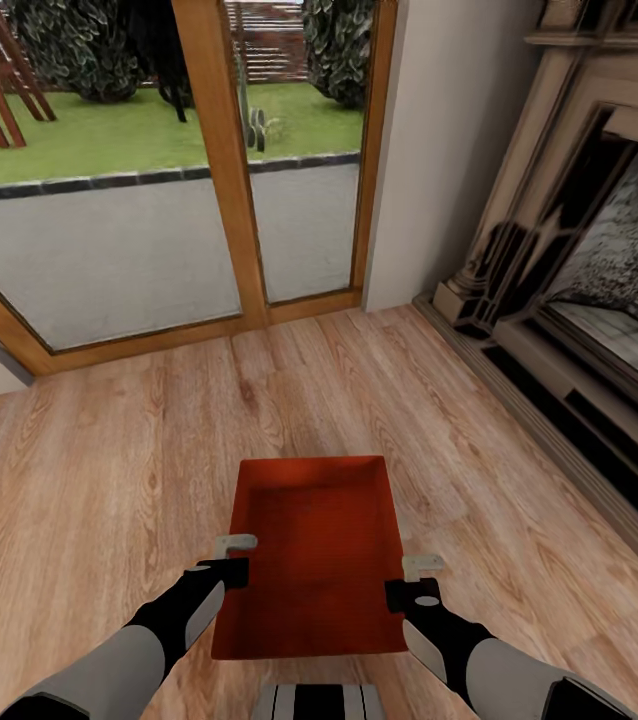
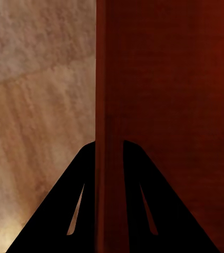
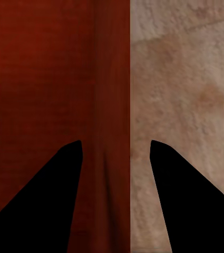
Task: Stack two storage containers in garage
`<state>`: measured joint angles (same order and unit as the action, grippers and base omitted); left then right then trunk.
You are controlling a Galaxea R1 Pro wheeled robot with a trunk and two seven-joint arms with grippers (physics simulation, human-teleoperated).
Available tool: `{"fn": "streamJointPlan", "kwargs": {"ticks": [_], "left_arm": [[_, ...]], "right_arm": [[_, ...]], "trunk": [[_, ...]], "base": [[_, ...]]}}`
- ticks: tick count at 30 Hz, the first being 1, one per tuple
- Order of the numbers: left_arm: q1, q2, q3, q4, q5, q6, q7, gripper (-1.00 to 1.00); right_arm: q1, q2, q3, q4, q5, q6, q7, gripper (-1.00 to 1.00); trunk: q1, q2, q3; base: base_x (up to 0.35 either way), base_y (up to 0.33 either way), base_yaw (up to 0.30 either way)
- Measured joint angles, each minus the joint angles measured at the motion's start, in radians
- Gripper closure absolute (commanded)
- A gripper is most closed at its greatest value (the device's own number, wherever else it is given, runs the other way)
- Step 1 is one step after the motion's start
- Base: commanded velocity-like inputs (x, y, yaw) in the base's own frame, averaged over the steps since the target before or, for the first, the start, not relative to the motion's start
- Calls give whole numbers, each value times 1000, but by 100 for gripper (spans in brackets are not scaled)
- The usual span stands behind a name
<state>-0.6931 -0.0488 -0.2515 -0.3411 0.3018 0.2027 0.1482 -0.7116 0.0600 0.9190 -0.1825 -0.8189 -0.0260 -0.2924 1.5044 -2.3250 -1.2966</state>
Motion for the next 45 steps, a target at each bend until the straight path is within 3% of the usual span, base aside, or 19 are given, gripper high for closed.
{"fn": "streamJointPlan", "kwargs": {"ticks": [45], "left_arm": [[0,0,0,0,0,-1,0,100]], "right_arm": [[0,0,1,0,-1,-1,0,100]], "trunk": [[-173,315,141]], "base": [[0,0,0]]}}
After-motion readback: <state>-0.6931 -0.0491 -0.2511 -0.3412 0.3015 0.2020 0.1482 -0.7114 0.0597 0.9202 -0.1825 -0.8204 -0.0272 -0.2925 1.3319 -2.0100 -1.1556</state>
